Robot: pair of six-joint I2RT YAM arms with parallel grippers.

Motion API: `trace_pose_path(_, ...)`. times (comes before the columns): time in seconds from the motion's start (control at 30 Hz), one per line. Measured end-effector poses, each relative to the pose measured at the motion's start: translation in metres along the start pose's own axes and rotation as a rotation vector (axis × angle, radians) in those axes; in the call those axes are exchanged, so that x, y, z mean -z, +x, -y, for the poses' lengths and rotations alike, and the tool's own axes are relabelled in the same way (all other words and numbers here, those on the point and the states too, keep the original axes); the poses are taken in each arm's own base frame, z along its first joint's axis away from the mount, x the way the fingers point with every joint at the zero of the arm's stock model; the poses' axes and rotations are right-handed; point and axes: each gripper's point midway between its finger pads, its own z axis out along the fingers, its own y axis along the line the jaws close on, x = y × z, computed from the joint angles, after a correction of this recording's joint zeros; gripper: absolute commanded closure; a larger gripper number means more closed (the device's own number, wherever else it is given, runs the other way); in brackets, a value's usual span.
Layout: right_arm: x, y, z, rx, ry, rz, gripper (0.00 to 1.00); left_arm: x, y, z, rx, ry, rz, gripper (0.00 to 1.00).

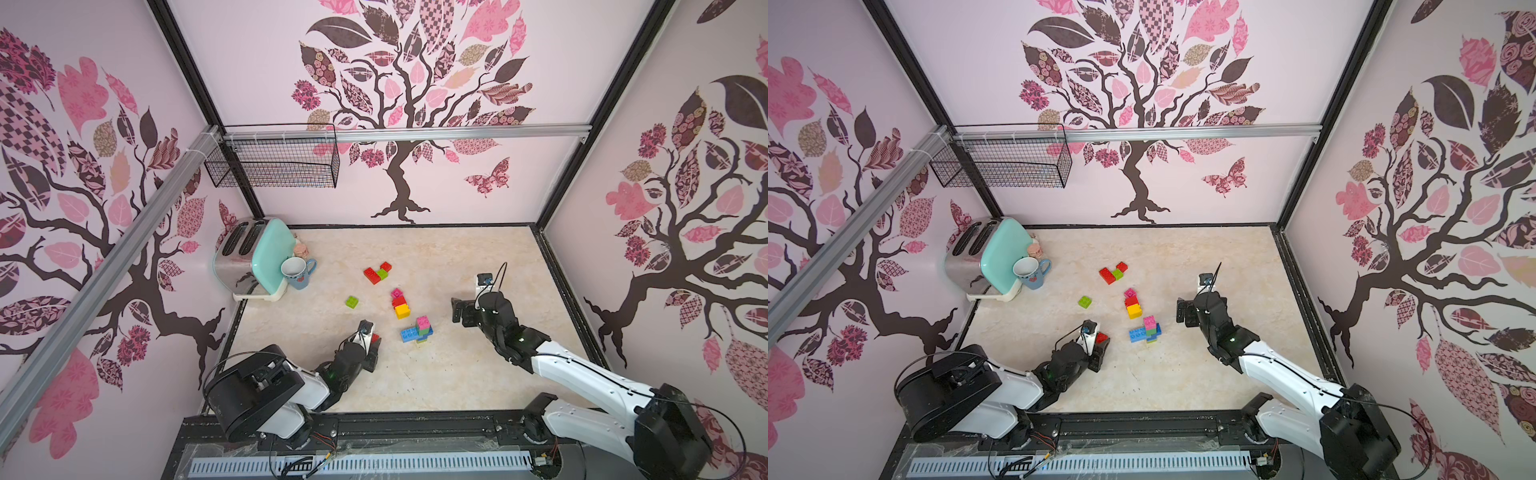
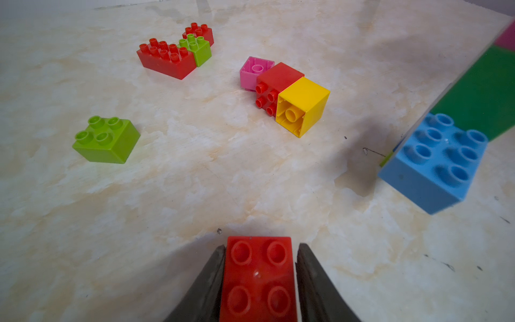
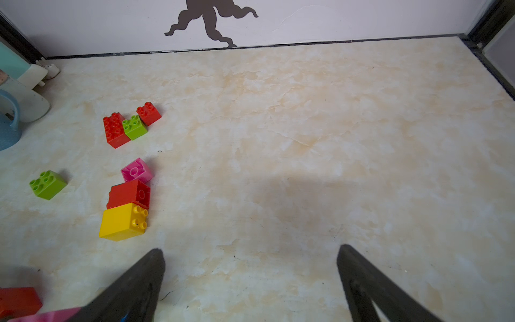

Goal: Assemble the number 4 with lego
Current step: Pick up the lego brick from the center of the board.

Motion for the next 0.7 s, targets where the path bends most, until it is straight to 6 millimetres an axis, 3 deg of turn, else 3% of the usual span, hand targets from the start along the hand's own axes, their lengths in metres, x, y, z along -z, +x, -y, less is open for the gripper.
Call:
trace_pose_path(0.23, -0.004, 0.004, -0.009, -0.046, -0.042, -0.019, 0.01, 0.001, -0.002, 0.001, -0.005, 0.003, 0.007, 0.99)
trace_pose_path(0.4, -0.006, 0.010, -0.020, -0.127, -0.104, -0.051, 0.01, 0.007, -0.014, -0.004, 0.011, -0.019, 0.037, 1.00)
trace_pose_path(0.6, 0.012, 0.006, -0.064, -0.176, -0.362, -0.050, 0.01, 0.023, -0.053, -0.015, 0.111, -0.080, 0.120, 1.00)
trace_pose_path(0.7, 0.026, 0.022, -0.090, -0.133, -0.454, -0.053, 0.00, 0.031, -0.073, -0.019, 0.160, -0.100, 0.158, 1.00)
